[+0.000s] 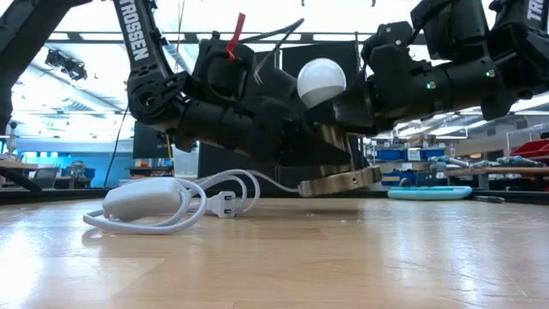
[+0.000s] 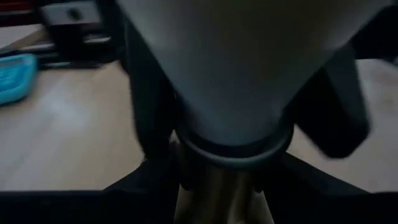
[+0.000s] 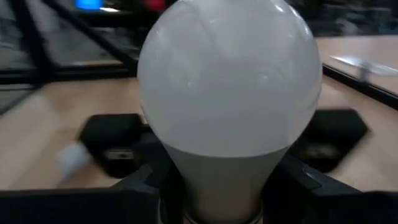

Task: Screw lightbulb
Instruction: Remove the lightbulb from the socket

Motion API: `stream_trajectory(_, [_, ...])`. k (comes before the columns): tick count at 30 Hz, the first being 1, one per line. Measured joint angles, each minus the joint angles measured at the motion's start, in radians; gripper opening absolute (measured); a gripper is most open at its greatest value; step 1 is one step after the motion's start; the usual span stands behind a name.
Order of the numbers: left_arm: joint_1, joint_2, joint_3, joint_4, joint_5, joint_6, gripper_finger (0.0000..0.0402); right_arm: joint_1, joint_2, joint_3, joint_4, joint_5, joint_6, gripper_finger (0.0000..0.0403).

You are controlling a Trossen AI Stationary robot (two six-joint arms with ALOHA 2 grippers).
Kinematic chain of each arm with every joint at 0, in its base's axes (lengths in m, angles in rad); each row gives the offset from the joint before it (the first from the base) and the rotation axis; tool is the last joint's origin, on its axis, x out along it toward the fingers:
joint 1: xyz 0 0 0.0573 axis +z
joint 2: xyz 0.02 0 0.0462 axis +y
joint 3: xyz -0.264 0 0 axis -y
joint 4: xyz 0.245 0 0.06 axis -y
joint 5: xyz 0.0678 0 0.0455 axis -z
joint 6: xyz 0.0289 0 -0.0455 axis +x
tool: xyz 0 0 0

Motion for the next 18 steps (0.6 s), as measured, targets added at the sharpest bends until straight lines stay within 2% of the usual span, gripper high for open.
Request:
stream_trajectory(6, [0.017,0.0,0.01,0.048,0.155,0.002,0.0195,-0.052,0.0,-0.033,0.127,-0.294,-0.032,0.0167])
stream_trajectory(11, [0.017,0.0,0.01,0.069,0.201,0.002,0.0195,-0.121,0.0,-0.027,0.128,-0.519,-0.037,0.0167])
stream_trajectory(14, [0.017,0.0,0.011,0.065,0.201,-0.008,0.0195,-0.154,0.0,-0.023,0.122,-0.603,-0.038,0.0167])
stream_trajectory(18, [0.019,0.0,0.011,0.062,0.195,-0.019,0.0195,-0.176,0.0,-0.023,0.117,-0.607,-0.002,0.0168])
